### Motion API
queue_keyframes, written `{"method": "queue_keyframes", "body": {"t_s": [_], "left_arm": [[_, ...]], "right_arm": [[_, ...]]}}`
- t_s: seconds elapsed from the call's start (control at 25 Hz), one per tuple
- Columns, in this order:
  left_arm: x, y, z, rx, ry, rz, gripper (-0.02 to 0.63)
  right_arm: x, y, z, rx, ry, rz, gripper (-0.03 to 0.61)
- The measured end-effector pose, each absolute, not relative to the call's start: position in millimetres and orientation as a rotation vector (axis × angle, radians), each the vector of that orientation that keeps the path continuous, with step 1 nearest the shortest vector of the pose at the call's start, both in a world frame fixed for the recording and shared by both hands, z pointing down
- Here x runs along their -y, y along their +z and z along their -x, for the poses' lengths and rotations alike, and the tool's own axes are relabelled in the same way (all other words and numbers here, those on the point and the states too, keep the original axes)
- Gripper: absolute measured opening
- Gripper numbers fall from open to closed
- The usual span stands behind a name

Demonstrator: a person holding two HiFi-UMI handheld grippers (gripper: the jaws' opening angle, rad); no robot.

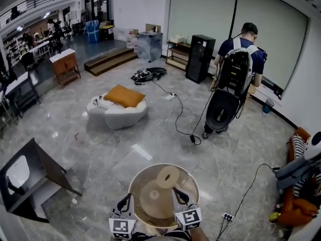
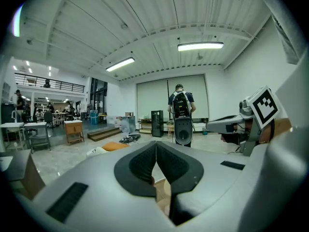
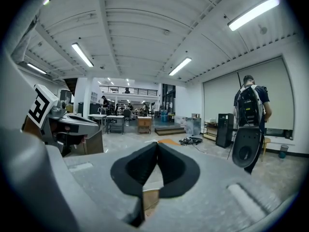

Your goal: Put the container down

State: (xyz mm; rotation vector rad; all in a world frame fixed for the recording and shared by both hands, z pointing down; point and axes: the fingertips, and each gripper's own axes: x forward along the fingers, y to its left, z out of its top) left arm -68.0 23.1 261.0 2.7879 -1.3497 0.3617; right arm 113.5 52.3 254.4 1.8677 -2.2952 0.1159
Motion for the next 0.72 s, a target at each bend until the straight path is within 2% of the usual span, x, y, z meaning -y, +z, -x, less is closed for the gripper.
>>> {"method": "queue_keyframes", "body": {"t_s": [0.72], "left_arm": [[-26,260,72,1.349,0.355,-2.799,0.020]], "right_arm": [[-57,260,-103,2.315,0.109,-1.855,0.000]]}}
